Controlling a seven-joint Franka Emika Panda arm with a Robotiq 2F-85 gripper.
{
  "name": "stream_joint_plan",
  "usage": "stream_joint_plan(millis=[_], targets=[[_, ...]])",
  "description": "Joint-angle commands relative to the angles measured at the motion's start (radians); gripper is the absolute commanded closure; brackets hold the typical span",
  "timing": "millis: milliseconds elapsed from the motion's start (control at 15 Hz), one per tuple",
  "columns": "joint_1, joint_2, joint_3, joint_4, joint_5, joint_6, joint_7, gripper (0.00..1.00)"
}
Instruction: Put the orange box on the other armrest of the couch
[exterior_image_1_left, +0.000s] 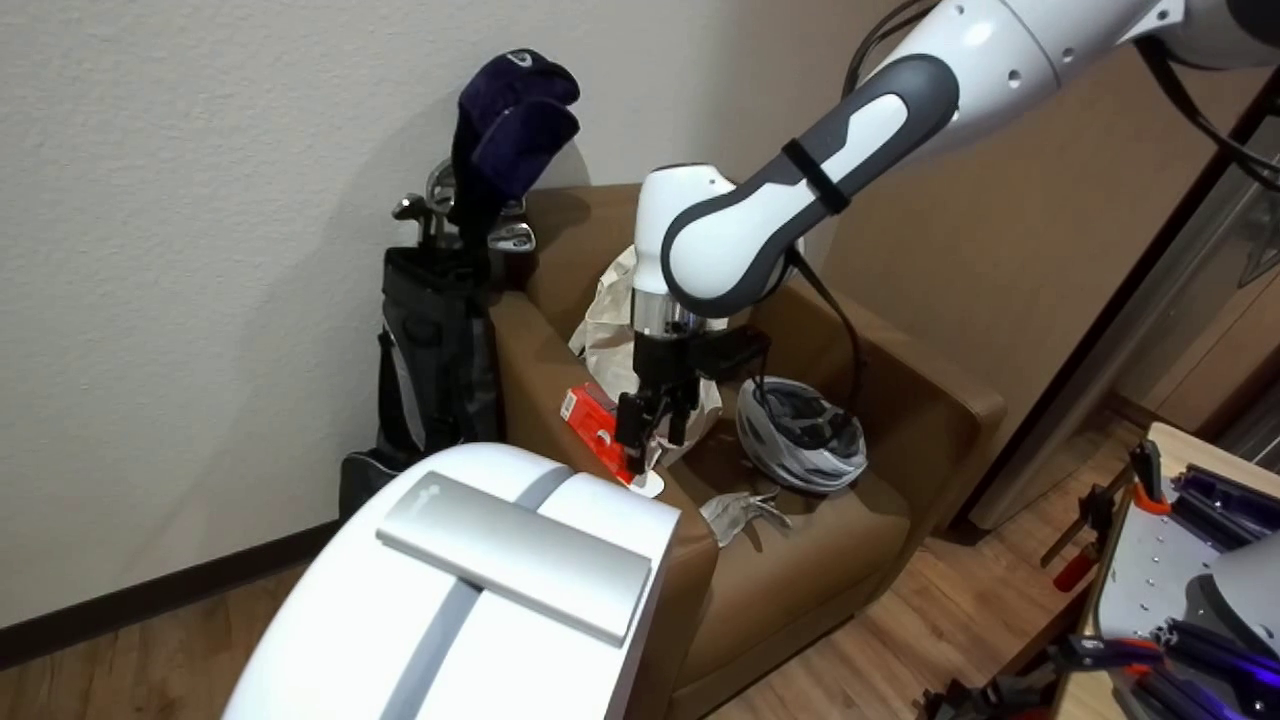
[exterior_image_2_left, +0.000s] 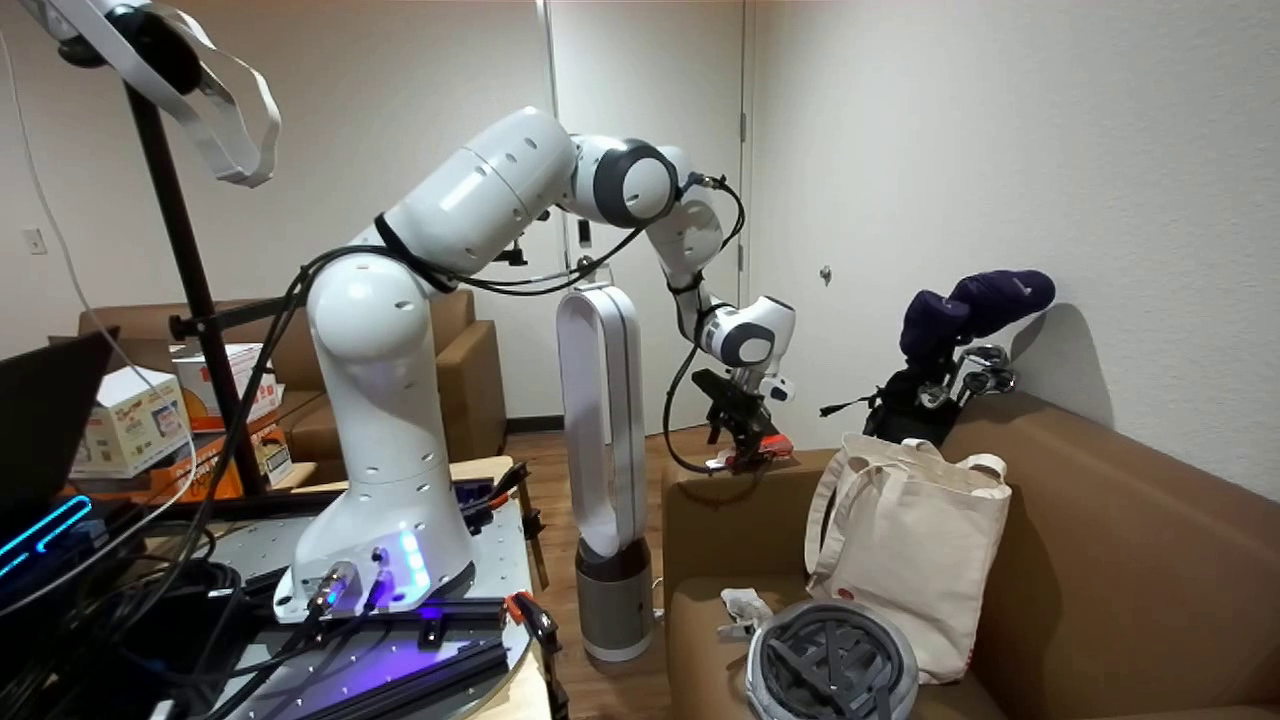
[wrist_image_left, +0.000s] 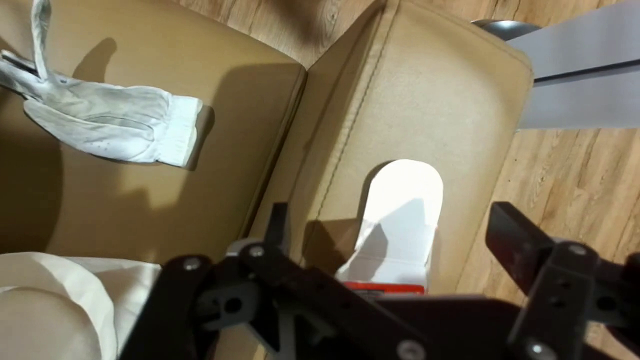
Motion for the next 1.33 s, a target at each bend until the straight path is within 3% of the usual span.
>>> stream_joint_plan(millis=[0,867,933,1067,1267], targets=[[-0.016,0.044,0.026,0.047,0.014,-0.006,-0.065,0.00],[0.006,0.072,0.011,0.150,-0.009,0.007,-0.092,0.01],[0.007,0.074,0.008,0.155,-0.011,0.002,-0.089,0.25],[0.006,0.073,0.004,0.153,-0.012,0.004,-0.087,0.31],[-0.006,0.089,-0.001,0.148,-0.008,0.017,-0.096,0.51]])
